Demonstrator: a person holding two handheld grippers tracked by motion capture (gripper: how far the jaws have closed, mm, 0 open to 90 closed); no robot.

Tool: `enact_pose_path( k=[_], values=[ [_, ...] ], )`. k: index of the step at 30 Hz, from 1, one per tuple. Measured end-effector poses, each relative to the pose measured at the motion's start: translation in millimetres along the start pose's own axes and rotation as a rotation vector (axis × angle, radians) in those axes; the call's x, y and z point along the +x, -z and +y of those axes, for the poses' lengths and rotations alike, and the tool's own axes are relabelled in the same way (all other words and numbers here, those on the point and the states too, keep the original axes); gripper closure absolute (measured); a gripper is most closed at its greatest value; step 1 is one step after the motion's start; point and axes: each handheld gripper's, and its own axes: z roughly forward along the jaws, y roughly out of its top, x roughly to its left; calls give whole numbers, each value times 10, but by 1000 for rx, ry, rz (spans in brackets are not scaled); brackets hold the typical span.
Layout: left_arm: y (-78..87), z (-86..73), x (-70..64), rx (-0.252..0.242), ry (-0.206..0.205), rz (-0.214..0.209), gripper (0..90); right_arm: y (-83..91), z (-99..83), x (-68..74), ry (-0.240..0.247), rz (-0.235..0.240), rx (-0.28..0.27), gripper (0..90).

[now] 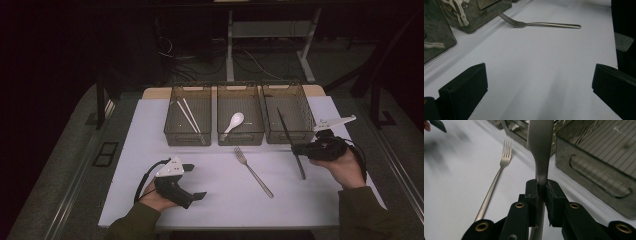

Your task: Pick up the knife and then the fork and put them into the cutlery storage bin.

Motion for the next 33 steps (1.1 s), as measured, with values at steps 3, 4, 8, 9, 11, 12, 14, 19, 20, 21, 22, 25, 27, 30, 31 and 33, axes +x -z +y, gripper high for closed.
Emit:
enact_pose_path(
  k=[3, 4, 8, 9, 11, 12, 14, 19, 20, 21, 22, 25, 27, 30, 31, 33],
  values=[
    [-6, -8, 13, -2, 6, -2, 0, 63, 36, -25, -8, -16, -39, 801],
    [-5, -9, 16, 0, 11, -2, 0, 79, 44, -33, -9, -20, -48, 801],
    [-9, -15, 22, -4, 22, 2, 0, 142, 90, -82, -17, -40, -85, 802],
    [-10, -16, 23, -2, 24, 4, 0, 158, 106, -95, -22, -44, -91, 801],
    [-11, -16, 24, 1, 23, 6, 0, 182, 126, -113, -26, -60, -102, 801],
    [-11, -16, 23, 1, 23, 7, 0, 197, 139, -127, -29, -61, -108, 801],
    [-13, -15, 21, 2, 25, 8, 0, 234, 172, -152, -29, -77, -125, 801],
    [-15, -11, 11, 8, 21, 12, 0, 340, 325, -213, -32, -110, -165, 801],
    [-16, -12, 9, 8, 21, 12, 0, 353, 364, -226, -32, -121, -170, 801],
    [-18, -12, 7, 5, 21, 13, 0, 364, 413, -245, -37, -126, -172, 801],
    [-17, -11, 6, 6, 19, 13, 0, 367, 442, -260, -37, -135, -175, 801],
    [-13, -8, 6, 7, 18, 10, 0, 362, 556, -318, -40, -160, -185, 801],
    [-11, -9, 5, 6, 17, 10, 0, 350, 608, -348, -50, -169, -189, 801],
    [-12, -8, -1, 2, 20, 10, 0, 322, 693, -420, -52, -191, -201, 801],
    [-13, -8, -2, 1, 20, 11, 0, 315, 723, -439, -56, -195, -203, 801],
    [-12, -7, -2, 2, 21, 10, 0, 301, 785, -478, -54, -212, -206, 801]
  ],
)
